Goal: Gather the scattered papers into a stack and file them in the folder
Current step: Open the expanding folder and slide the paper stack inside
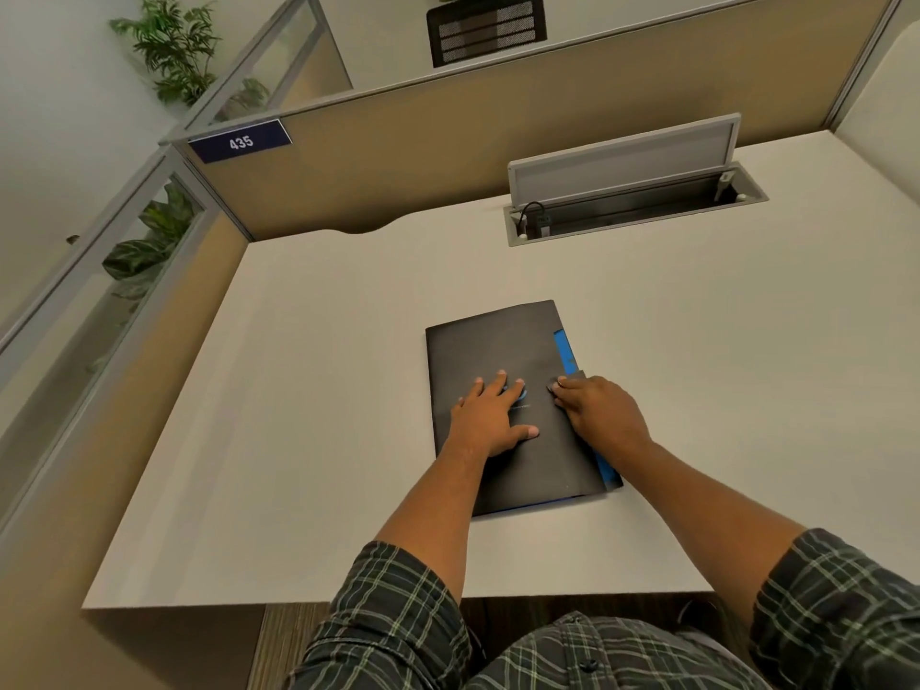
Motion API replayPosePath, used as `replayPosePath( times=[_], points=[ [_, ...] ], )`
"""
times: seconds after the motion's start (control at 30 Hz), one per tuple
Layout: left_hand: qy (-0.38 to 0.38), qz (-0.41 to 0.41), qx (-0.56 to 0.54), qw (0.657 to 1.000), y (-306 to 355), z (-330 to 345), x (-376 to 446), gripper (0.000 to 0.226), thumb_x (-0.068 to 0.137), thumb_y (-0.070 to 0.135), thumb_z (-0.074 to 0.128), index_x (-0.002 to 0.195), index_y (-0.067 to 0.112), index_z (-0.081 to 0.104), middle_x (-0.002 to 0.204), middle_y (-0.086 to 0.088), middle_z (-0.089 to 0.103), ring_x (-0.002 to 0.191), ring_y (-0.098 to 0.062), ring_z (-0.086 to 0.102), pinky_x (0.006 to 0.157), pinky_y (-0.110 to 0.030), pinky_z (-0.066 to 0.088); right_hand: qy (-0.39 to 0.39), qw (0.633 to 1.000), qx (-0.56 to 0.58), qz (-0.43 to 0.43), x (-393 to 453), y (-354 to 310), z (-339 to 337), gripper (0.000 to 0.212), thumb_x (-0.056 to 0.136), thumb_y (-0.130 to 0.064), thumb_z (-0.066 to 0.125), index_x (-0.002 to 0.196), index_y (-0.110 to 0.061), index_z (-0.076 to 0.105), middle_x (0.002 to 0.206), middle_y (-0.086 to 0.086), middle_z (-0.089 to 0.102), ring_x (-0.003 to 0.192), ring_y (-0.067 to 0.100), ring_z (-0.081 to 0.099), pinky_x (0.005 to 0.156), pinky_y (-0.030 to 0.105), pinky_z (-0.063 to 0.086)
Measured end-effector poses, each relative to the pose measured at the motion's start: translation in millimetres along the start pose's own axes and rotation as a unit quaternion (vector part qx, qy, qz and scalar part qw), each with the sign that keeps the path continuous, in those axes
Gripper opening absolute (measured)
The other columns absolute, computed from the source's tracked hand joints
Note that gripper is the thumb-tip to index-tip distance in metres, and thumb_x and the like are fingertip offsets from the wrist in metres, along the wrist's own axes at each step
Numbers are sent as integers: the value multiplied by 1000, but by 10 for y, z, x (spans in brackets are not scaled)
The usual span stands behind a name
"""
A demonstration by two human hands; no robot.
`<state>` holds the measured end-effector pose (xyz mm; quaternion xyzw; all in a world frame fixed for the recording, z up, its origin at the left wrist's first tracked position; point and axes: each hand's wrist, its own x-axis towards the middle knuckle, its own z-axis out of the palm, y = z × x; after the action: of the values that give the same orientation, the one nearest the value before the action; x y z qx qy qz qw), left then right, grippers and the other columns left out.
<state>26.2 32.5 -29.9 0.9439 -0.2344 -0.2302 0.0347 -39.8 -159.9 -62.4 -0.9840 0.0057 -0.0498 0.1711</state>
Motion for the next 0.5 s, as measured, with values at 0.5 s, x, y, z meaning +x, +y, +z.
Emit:
replayPosePath(
  times=[0.5],
  points=[
    [19,5,25,999,-17,44,26,90,86,73,54,158,40,11,169,6,5,154,-31,7,118,-57,24,-44,982,-159,-90,37,-15,124,54,100,-19,54,151,-3,46,149,15,55,129,32,56,104,39,46]
  ],
)
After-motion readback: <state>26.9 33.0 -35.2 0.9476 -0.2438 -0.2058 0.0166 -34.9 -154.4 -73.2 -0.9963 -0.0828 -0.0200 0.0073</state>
